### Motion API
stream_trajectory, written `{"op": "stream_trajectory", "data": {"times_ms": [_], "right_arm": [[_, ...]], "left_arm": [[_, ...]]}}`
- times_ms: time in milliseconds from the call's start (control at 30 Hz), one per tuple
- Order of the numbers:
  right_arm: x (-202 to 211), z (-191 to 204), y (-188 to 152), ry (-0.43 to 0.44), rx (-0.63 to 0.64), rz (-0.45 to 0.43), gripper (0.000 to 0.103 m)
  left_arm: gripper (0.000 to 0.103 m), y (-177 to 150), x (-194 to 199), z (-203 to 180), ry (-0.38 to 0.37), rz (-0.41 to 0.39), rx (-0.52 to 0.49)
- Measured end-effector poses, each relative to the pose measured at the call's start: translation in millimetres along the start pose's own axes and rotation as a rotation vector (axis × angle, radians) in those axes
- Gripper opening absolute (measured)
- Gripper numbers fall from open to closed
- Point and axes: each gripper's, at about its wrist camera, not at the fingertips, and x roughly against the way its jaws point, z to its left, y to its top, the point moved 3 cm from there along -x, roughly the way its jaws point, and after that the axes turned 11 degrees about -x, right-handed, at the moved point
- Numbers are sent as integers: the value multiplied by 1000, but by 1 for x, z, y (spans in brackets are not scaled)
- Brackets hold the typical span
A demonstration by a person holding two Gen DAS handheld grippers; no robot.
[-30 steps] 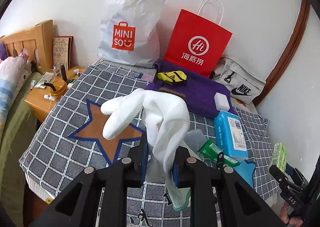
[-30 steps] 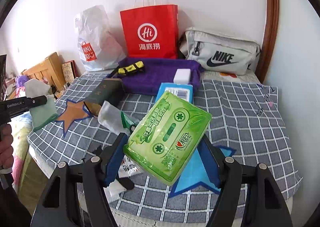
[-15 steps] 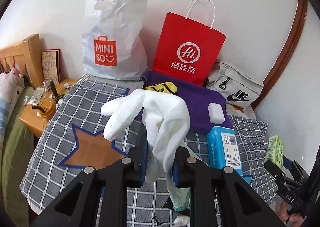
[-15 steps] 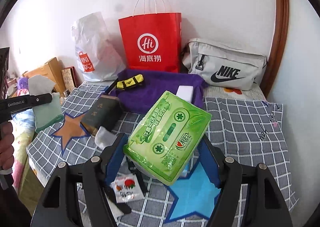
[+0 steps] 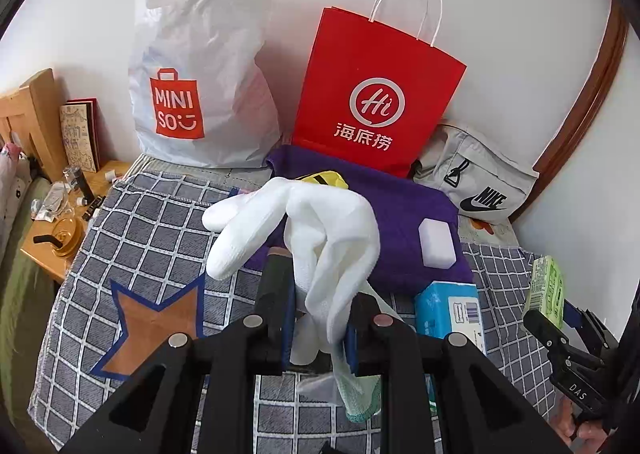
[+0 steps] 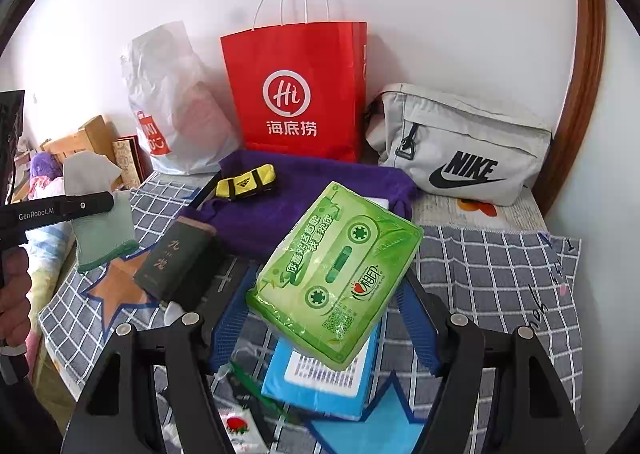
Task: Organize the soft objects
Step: 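Carry the green pack with the right tool while the left tool carries the glove toward the towel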
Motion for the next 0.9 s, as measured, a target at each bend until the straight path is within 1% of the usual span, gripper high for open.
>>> {"op": "stream_trajectory", "data": {"times_ms": [167,533,667,800,900], "right_arm": [[-19,-5,10,-3,-10,12,71],[-62,-12,39,-12,14,30,71],[-82,-10,50,-1,19,43,71],[-107,-5,59,14,25,65,71],[-128,-1,65,43,27,93,71]], "left_arm": [[19,12,-16,0,-7,8,-2],[19,37,-57,1,-18,26,-15],[19,45,-75,3,-19,40,-20],[19,53,-94,9,-34,60,-5],[19,59,-108,12,-43,72,-2]]}}
